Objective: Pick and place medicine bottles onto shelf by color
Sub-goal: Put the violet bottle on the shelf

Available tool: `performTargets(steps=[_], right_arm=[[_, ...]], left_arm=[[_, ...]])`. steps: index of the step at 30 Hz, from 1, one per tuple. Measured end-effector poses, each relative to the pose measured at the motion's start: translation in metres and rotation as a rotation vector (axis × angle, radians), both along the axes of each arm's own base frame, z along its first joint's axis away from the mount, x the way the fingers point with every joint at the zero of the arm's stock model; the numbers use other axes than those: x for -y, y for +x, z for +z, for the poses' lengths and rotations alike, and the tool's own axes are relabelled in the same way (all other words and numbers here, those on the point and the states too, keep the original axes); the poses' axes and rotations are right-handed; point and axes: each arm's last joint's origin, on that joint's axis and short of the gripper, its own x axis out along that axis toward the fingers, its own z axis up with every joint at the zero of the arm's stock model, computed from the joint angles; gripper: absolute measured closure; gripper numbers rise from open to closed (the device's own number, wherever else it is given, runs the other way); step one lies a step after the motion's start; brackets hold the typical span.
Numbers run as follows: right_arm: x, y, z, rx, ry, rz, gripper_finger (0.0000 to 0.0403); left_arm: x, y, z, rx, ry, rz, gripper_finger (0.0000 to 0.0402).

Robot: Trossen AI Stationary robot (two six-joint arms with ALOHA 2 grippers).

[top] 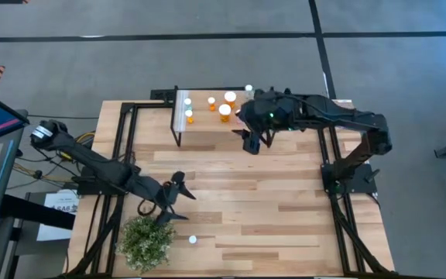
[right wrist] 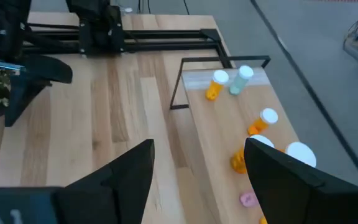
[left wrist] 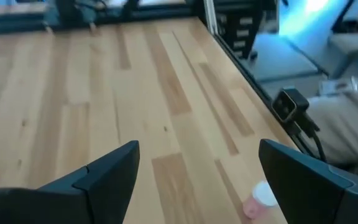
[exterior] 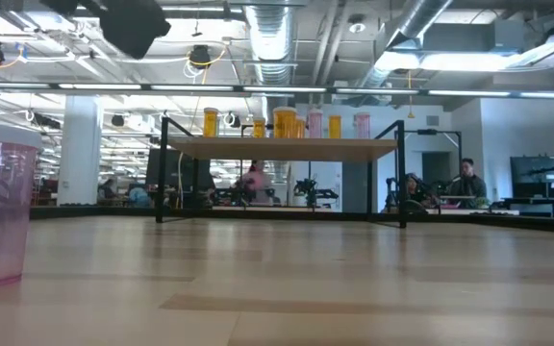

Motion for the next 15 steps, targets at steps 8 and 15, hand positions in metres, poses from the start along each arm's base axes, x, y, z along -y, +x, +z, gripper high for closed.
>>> performTargets(steps=[8, 15], right_arm=[[-0.029, -0.003, -0.002, -0.033, -0.036, 0.026, 0.0131], [-0.039, -0.005, -0.003, -0.052, -0.055, 0.009, 0.0131]], left_arm=[[0.044, 0.024, 0.002, -0.177, 0.073, -0.091, 0.0084], [0.085, 0.038, -0.010, -0.272, 0.082, -0.111, 0.0084]])
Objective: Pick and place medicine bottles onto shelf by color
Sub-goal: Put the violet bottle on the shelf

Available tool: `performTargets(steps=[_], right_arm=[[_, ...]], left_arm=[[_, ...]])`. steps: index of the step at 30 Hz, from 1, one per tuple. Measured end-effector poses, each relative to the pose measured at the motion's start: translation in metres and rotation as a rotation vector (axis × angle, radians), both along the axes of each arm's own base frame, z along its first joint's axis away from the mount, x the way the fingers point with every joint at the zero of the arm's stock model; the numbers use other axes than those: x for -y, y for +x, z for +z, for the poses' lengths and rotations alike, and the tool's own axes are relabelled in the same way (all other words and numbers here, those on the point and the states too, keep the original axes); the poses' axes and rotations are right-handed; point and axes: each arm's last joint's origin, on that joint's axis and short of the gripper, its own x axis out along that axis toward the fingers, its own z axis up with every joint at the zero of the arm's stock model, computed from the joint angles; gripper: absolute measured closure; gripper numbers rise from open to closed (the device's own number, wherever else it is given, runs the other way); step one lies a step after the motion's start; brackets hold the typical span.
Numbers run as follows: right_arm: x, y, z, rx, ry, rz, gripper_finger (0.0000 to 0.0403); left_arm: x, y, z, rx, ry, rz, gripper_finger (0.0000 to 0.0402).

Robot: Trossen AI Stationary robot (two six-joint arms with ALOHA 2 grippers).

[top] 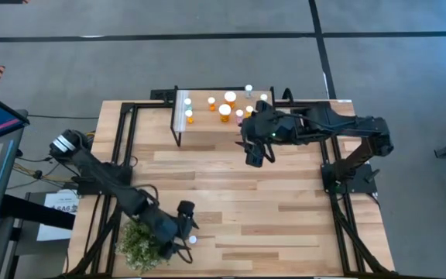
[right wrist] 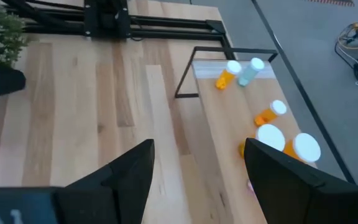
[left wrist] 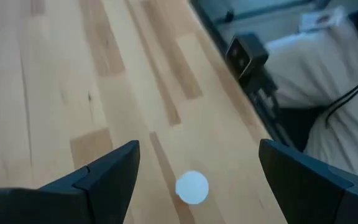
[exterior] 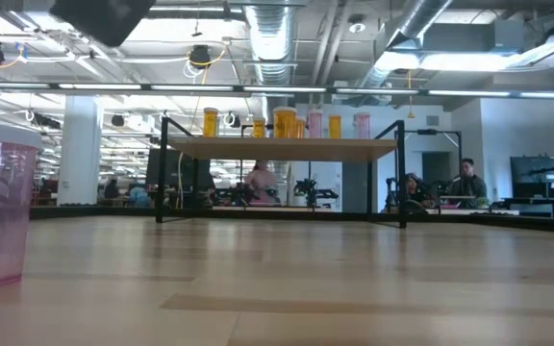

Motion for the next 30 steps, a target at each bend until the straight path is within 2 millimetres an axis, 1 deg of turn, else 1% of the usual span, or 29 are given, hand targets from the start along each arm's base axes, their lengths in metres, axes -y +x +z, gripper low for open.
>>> performTargets(steps=[3, 6, 12, 18, 24, 27, 30], right_arm=[[-0.004, -0.001, 0.000, -0.004, -0.007, 0.000, 0.0131], [-0.007, -0.001, -0.001, -0.007, -0.009, 0.006, 0.0131], [-0.008, -0.001, -0.001, -0.004, -0.003, 0.004, 0.0131], [-0.008, -0.001, -0.001, -0.004, -0.003, 0.004, 0.0131], [-0.008, -0.001, -0.001, -0.003, 0.000, 0.001, 0.0131], [-0.008, -0.001, -0.001, -0.001, 0.004, -0.003, 0.0131], [-0.008, -0.001, -0.001, -0.001, 0.004, -0.003, 0.0131]], left_arm=[[0.010, 0.006, -0.010, -0.073, 0.046, 0.030, 0.0084], [0.015, 0.013, -0.016, -0.147, 0.075, 0.059, 0.0084], [0.017, 0.026, -0.024, -0.289, 0.089, 0.146, 0.0084], [0.022, 0.030, -0.033, -0.338, 0.061, 0.154, 0.0084], [0.021, 0.030, -0.038, -0.367, 0.076, 0.192, 0.0085], [0.022, 0.031, -0.039, -0.367, 0.074, 0.192, 0.0099], [0.022, 0.031, -0.042, -0.373, 0.071, 0.196, 0.0124]])
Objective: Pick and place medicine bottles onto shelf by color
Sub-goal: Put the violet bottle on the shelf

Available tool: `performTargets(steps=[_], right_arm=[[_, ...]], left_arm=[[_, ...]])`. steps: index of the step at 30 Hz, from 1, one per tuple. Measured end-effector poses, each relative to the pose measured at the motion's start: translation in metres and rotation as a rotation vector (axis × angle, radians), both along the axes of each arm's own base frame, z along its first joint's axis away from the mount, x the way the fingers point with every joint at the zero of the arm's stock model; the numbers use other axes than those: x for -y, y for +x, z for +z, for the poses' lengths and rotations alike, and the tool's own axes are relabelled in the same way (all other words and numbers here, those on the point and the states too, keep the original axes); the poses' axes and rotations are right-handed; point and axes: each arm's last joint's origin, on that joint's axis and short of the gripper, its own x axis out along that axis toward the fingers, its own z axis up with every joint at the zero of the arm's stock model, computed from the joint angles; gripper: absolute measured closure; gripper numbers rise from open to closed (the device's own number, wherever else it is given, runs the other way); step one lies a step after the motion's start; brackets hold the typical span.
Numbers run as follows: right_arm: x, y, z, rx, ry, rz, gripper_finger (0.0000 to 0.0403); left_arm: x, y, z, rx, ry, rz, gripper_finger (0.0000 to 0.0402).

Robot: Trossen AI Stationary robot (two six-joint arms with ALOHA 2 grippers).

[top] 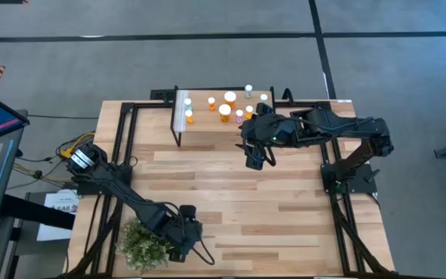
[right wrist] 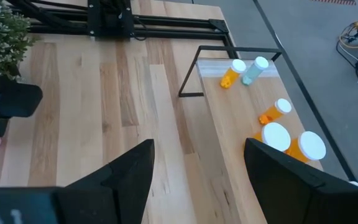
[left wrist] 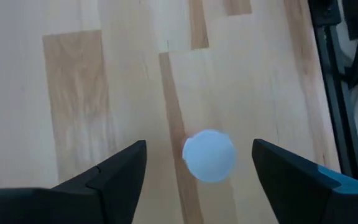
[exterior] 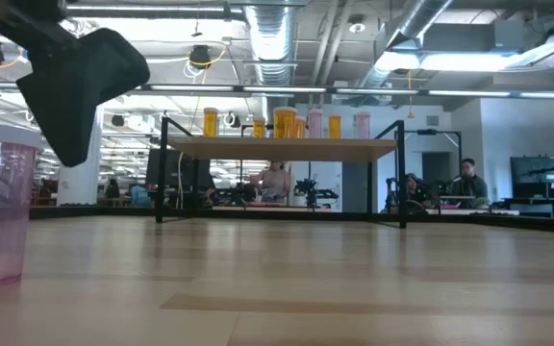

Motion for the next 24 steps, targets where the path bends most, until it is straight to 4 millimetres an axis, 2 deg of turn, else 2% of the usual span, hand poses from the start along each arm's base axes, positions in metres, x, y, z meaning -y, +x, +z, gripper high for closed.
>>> performTargets(steps=[6, 17, 24], right_arm=[[0.0000, 0.0001, -0.0001, 0.000, 0.000, 0.000, 0.0131], [0.0000, 0.0001, -0.0001, 0.000, 0.000, 0.000, 0.0131], [0.0002, 0.0001, -0.0001, 0.000, 0.000, -0.001, 0.0131]], left_arm=[[0.0004, 0.0005, -0.0039, -0.012, 0.009, 0.002, 0.0162], [0.0000, 0.0004, -0.0046, -0.006, 0.014, 0.008, 0.0197], [-0.0001, 0.0005, -0.0044, -0.005, 0.014, 0.008, 0.0241]])
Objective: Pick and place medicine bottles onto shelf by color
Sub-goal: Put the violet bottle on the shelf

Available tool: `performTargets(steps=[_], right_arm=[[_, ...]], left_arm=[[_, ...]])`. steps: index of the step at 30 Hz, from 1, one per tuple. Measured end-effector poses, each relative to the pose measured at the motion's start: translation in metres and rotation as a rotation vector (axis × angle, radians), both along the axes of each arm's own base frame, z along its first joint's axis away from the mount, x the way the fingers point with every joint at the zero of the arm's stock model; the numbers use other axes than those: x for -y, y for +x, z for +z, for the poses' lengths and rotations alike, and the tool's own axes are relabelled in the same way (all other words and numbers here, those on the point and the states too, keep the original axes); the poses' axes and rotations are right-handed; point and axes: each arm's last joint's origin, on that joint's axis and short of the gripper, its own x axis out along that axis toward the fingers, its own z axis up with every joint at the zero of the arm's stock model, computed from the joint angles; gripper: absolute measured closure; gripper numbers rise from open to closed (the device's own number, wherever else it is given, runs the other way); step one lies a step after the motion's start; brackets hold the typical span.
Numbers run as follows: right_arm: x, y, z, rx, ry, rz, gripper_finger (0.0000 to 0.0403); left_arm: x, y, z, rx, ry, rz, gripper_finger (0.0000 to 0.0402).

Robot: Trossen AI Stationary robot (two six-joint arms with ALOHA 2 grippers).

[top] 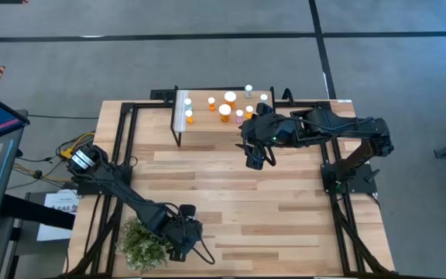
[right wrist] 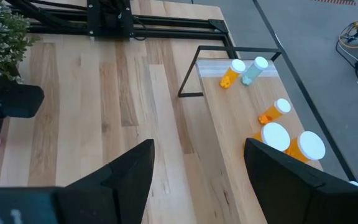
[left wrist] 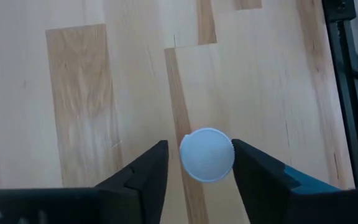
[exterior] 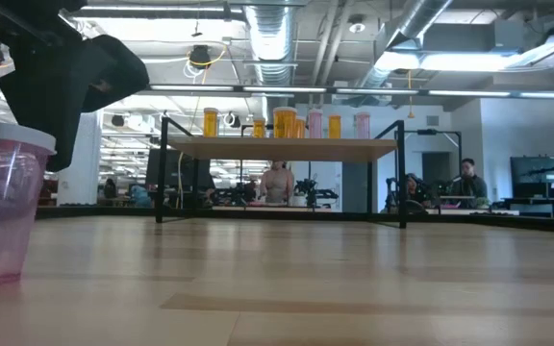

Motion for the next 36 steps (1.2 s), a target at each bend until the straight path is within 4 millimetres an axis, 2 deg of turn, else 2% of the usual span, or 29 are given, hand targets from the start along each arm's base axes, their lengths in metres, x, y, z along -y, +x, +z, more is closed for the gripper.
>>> performTargets(steps=[6, 10, 16, 21, 25, 29, 32, 36], right_arm=[[0.000, 0.000, 0.000, 0.000, 0.000, 0.000, 0.0131], [0.000, 0.000, 0.000, 0.000, 0.000, 0.000, 0.0131], [0.000, -0.001, -0.001, -0.009, -0.001, 0.001, 0.0131], [0.002, -0.008, -0.003, -0.057, -0.018, -0.056, 0.0131], [0.000, -0.016, 0.000, -0.057, -0.007, -0.070, 0.0131], [-0.010, -0.026, 0.002, -0.045, -0.027, -0.061, 0.0131], [-0.016, -0.039, 0.002, -0.017, -0.032, -0.067, 0.0131], [-0.019, -0.055, -0.011, -0.006, -0.035, -0.092, 0.0131]], left_arm=[[0.000, 0.000, 0.000, 0.001, 0.003, -0.008, 0.0285], [0.003, 0.004, 0.008, 0.023, -0.003, -0.049, 0.0306], [0.008, 0.010, 0.027, 0.060, 0.019, -0.122, 0.0304], [0.000, 0.011, 0.050, 0.039, 0.148, -0.126, 0.0300], [-0.020, 0.010, 0.077, 0.068, 0.231, -0.094, 0.0300], [-0.051, 0.004, 0.107, 0.117, 0.247, -0.048, 0.0300], [-0.080, -0.002, 0.132, 0.182, 0.255, -0.012, 0.0299], [-0.131, -0.011, 0.166, 0.294, 0.260, 0.085, 0.0299]])
